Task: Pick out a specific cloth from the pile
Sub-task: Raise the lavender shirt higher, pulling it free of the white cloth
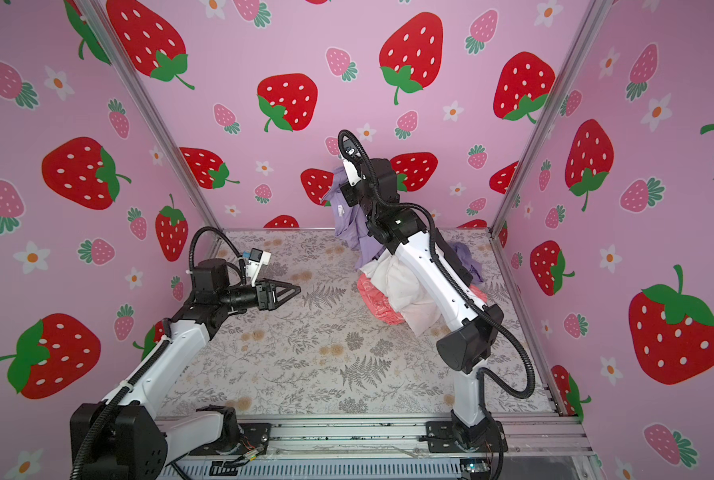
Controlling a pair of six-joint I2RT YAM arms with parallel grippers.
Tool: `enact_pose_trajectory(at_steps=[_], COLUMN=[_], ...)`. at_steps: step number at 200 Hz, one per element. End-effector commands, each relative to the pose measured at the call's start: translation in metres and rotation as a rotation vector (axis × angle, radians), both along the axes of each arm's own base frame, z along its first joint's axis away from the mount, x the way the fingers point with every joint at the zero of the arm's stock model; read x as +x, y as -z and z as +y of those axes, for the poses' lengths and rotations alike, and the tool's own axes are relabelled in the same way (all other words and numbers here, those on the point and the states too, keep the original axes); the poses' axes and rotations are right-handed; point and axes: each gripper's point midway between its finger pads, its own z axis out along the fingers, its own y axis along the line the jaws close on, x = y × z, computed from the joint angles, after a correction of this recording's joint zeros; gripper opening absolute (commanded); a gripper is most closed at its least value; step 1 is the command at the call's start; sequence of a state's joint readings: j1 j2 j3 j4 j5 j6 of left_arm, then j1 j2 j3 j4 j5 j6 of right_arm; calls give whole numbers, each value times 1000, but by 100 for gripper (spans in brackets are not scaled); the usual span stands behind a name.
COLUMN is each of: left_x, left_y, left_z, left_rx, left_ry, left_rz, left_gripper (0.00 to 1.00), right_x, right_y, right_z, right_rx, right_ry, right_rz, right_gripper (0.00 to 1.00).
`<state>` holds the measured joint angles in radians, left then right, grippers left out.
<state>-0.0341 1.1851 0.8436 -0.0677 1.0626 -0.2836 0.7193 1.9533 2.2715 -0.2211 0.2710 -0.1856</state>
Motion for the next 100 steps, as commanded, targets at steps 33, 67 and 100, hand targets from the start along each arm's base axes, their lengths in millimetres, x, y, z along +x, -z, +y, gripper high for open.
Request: enact_pose_trajectory(at_steps=[33,67,100], left_x=[-2,-2,-2], left_y=[-2,-1,-2], left_z=[-3,-3,-3], left_rx=[-2,-2,-4], left_ry=[26,26,28], left_rz=[-25,-26,-26], left_gripper=[99,99,99], right_x=[-13,-22,-25], right_y=[-75,-92,-102], right_z=[-22,-30,-37], right_rx=[143,174,203], right_ry=[23,28,45], right_rz=[-187,-224,-244], right_gripper=[0,0,0])
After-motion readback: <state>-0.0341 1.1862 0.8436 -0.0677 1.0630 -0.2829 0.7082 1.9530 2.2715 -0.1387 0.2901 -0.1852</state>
